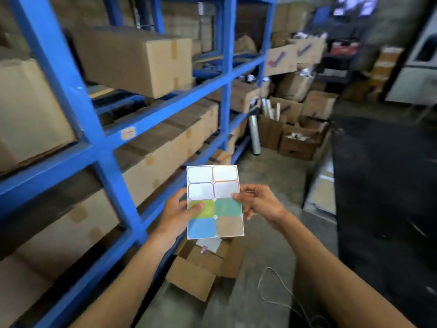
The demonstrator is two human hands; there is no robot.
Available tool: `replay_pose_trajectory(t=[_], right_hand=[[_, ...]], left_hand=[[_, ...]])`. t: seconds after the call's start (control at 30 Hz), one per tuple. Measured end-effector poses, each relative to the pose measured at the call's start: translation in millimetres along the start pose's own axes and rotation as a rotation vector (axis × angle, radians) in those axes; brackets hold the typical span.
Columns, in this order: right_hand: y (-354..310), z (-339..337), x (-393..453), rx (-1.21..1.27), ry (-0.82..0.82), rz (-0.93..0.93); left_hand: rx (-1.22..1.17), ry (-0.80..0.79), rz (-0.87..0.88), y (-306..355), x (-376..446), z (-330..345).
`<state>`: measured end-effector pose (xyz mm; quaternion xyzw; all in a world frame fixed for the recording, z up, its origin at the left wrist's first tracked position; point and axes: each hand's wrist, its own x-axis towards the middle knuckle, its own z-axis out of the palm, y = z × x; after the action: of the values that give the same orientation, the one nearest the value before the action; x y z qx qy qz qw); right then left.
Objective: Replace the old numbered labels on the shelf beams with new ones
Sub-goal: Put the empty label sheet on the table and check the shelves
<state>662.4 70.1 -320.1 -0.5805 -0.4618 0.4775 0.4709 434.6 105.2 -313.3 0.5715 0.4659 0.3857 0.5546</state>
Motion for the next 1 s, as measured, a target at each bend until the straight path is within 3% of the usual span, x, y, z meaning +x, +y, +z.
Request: replay_pose_trajectory(t=[0.23,0.47,0.7,1.0], right_hand=[[51.5,-101.4,-105.7,0.008,0.309,0.134],[109.7,-142.0,-235.4,0.011,0.638,0.311],[168.4,-129.5,-365.9,0.101,0.934,0.532],[232.3,-97.7,-474.7,0.219,1.318,0.756]], left_hand=[[0.079,-0.354,-0.050,-30.8,-11.2,128.7],[0.219,-0.682,-0.134,-71.2,-60.7,229.3],[0.440,-0.963,-0.117,-121.6,-131.7,296.9],[0.674,-1.303,0.039,-159.2,-221.6,355.6]])
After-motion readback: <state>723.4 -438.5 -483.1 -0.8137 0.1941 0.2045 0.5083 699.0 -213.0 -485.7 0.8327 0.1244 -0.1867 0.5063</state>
